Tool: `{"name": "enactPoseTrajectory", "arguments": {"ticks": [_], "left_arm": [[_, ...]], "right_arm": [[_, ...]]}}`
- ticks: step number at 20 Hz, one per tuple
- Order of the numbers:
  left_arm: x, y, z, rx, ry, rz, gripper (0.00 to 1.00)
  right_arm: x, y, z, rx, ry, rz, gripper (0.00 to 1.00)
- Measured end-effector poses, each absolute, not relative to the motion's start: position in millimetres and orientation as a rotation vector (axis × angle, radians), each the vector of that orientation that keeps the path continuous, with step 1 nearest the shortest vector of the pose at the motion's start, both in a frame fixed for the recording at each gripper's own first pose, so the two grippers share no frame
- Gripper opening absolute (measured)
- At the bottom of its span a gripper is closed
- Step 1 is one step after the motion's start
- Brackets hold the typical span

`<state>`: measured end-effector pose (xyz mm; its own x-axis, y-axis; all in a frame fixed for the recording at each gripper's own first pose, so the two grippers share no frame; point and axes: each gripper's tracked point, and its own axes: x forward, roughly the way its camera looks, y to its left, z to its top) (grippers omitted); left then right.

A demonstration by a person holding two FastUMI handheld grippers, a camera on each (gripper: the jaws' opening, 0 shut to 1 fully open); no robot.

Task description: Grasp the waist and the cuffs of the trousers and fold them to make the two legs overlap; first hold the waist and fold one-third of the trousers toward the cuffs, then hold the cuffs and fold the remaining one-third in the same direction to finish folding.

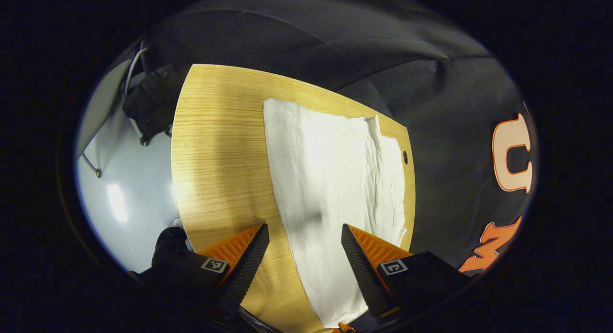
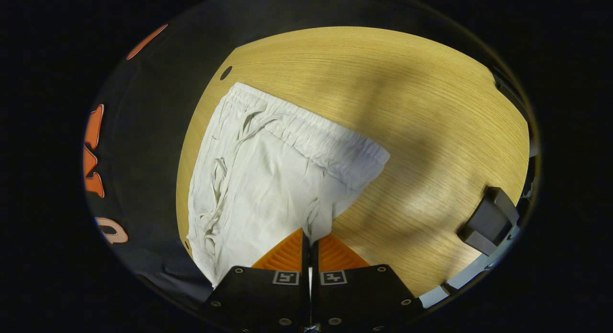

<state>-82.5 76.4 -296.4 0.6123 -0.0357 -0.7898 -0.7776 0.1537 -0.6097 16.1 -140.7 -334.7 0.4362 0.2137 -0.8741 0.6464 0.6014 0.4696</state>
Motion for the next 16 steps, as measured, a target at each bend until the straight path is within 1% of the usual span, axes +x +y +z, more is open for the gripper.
{"name": "enactPoseTrajectory", "arguments": {"ticks": [1, 2, 3, 4, 6, 7, 9, 10, 12, 13, 14, 16], "left_arm": [[-78.9, 80.4, -298.9, -1.321, 0.771, 0.620, 0.95], [-77.3, 81.1, -297.5, -1.314, 0.770, 0.617, 0.97], [-74.1, 81.1, -297.1, -1.308, 0.771, 0.607, 0.95], [-69.0, 80.3, -297.5, -1.304, 0.770, 0.595, 0.97], [-60.7, 83.0, -297.7, -1.309, 0.751, 0.584, 0.96], [-57.4, 83.6, -298.4, -1.315, 0.749, 0.581, 0.99], [-46.1, 81.7, -299.7, -1.326, 0.753, 0.572, 0.89], [-38.7, 79.6, -302.6, -1.332, 0.758, 0.560, 0.76], [-27.9, 77.2, -302.7, -1.326, 0.751, 0.527, 0.70], [-27.0, 77.4, -306.7, -1.322, 0.772, 0.534, 0.70], [-32.7, 77.9, -319.6, -1.314, 0.813, 0.579, 0.56], [-23.5, 75.1, -318.7, -1.367, 0.780, 0.563, 0.08]], "right_arm": [[15.1, -140.7, -333.1, 0.925, 1.125, -0.321, 0.02], [15.3, -141.4, -333.1, 0.922, 1.127, -0.318, 0.01], [15.3, -140.8, -333.2, 0.922, 1.128, -0.318, 0.02], [15.5, -141.6, -333.1, 0.925, 1.130, -0.320, 0.02], [15.3, -141.3, -331.6, 0.940, 1.134, -0.325, 0.02], [15.7, -140.6, -331.7, 0.943, 1.132, -0.323, 0.02], [13.8, -142.7, -330.0, 0.940, 1.131, -0.319, 0.02], [14.3, -142.7, -329.7, 0.944, 1.130, -0.319, 0.02], [14.6, -142.2, -329.6, 0.958, 1.128, -0.323, 0.02], [14.0, -141.6, -329.4, 0.961, 1.129, -0.324, 0.02], [13.8, -141.6, -329.5, 0.960, 1.133, -0.322, 0.02], [13.8, -142.4, -328.6, 0.953, 1.140, -0.317, 0.02]]}}
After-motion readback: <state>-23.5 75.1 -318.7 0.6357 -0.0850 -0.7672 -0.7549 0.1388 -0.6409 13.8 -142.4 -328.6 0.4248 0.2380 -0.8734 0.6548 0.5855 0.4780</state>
